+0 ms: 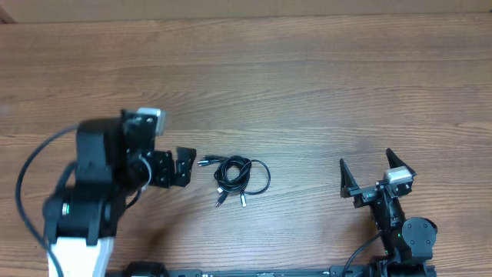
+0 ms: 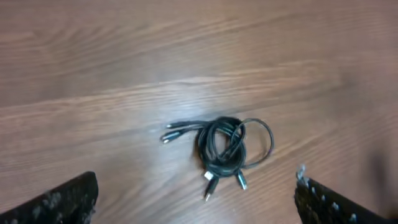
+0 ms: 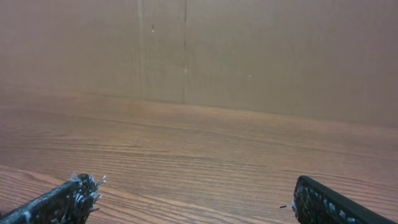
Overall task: Untangle cables
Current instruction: 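Reach the left gripper forward and down onto the black cable bundle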
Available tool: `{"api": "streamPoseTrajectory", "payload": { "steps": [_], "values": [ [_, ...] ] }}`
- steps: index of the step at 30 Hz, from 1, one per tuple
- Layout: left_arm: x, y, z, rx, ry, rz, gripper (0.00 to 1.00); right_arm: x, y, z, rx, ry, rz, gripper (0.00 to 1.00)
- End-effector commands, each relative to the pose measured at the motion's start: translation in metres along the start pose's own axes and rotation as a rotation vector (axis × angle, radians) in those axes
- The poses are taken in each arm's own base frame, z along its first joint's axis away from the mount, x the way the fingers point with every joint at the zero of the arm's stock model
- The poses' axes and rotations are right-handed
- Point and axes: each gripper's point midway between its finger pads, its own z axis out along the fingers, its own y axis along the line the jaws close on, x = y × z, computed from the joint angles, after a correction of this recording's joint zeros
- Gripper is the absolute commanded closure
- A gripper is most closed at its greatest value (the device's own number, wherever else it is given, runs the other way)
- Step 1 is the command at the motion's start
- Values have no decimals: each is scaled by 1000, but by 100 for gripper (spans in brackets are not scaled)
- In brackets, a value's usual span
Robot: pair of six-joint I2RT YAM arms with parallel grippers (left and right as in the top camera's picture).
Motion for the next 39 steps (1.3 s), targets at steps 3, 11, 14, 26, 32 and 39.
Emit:
{"api": "streamPoseTrajectory", "payload": {
  "steps": [3, 11, 14, 26, 32, 39],
  "values": [
    [5, -20, 34, 24, 215, 96, 0, 2, 0, 0, 2, -4, -2, 0],
    [35, -15, 99, -189, 439, 49, 0, 2, 0, 0, 2, -5, -2, 0],
    [44, -17, 126, -203, 494, 30, 0, 2, 0, 0, 2, -4, -2, 0],
    [68, -11, 186, -271, 595, 12, 0, 2, 0, 0, 2, -5, -2, 0],
    [89, -11, 205, -292, 670, 16, 1, 2, 0, 0, 2, -4, -2, 0],
    [110, -13, 216, -308, 742, 39, 0, 2, 0, 0, 2, -5, -2, 0]
  ]
}}
